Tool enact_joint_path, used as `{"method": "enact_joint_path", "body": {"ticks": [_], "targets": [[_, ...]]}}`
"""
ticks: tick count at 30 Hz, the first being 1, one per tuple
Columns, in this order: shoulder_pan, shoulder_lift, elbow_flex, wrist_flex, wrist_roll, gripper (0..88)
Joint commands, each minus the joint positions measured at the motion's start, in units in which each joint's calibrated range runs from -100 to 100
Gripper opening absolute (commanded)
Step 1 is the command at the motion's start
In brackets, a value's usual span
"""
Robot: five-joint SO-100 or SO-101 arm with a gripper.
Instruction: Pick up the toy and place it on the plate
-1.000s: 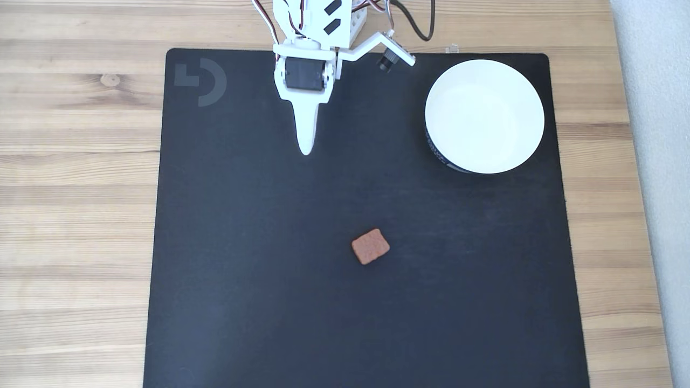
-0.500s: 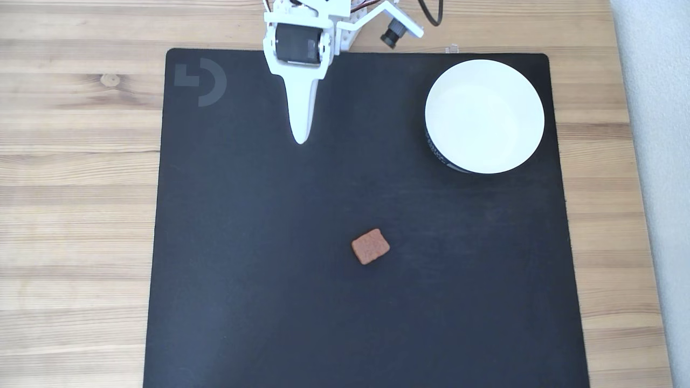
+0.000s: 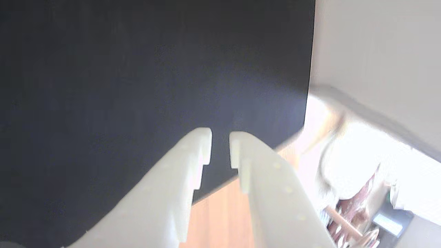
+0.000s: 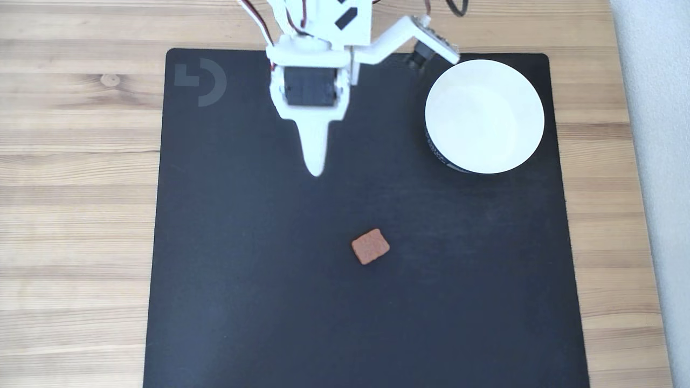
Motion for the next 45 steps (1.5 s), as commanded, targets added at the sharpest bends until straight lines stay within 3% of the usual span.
{"method": "enact_joint_path", "body": {"ticks": [1,14,23,28,45], "targets": [[-2.43,10.99,-12.26,-0.39,0.21,2.6],[-10.21,45.34,-46.15,10.96,0.32,2.6],[-9.7,56.09,-61.92,22.39,0.37,2.6],[-9.62,66.68,-73.64,27.3,3.14,2.6],[-9.7,76.44,-80.58,27.38,3.03,2.6]]}}
